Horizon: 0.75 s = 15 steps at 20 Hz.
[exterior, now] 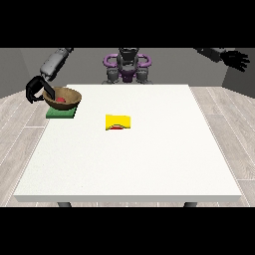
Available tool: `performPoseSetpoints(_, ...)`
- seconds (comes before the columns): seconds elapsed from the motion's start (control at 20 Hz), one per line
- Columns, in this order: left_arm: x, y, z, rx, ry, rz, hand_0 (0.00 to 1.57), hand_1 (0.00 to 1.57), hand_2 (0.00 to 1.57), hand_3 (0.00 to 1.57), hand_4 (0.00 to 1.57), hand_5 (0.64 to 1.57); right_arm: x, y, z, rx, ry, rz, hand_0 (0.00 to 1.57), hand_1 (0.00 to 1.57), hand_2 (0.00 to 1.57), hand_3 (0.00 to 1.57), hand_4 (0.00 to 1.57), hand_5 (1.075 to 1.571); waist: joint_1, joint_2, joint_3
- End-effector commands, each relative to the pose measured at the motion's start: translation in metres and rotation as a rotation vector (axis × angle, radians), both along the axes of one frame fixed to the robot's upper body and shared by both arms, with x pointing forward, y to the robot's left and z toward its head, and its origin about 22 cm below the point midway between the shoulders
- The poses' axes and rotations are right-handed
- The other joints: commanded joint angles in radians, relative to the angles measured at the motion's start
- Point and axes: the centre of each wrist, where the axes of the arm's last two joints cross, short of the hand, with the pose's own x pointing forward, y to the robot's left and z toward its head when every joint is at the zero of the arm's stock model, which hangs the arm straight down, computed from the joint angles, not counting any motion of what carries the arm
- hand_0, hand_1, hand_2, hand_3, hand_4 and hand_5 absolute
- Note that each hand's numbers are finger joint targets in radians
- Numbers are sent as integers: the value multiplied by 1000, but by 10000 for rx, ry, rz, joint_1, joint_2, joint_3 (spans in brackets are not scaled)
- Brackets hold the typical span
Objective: Pick the cup and pour the ball into the bowl, then pick the bowl and place it on the pad
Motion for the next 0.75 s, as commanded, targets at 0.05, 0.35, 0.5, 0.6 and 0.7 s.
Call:
performPoseSetpoints(0.05, 0, 17, 24, -42, -73, 22, 0, 0, 0, 0, 1174, 1549, 11, 10, 2, 209, 246, 227, 420, 420, 562, 917, 0, 1518, -42, -89, -4)
performPoseSetpoints(0.35, 15, -48, -13, 347, 773, -965, 0, 0, 0, 0, 1078, 1567, 9, 1, -1, 589, 807, 246, 0, 0, 0, 119, 0, 1369, 269, -921, 11)
performPoseSetpoints(0.5, 26, -80, -14, 19, 1479, -1878, 0, 0, 0, 0, 902, 1559, 2, -18, 13, 628, 1630, -107, 0, 0, 0, 0, 0, 1354, 497, -1922, 11)
performPoseSetpoints(0.6, 33, -106, -39, -121, 2314, -1251, 0, 0, 0, 0, 902, 1559, 26, 12, 23, 597, 1524, 1109, 0, 0, 0, 99, 269, 1378, -74, -2860, -1)
performPoseSetpoints(0.7, 25, -95, -56, -81, 3091, -1088, 0, 0, 0, 0, 902, 1559, 47, 46, 29, 1115, 677, 2185, 0, 0, 0, 0, 476, 1434, -289, -3594, -13)
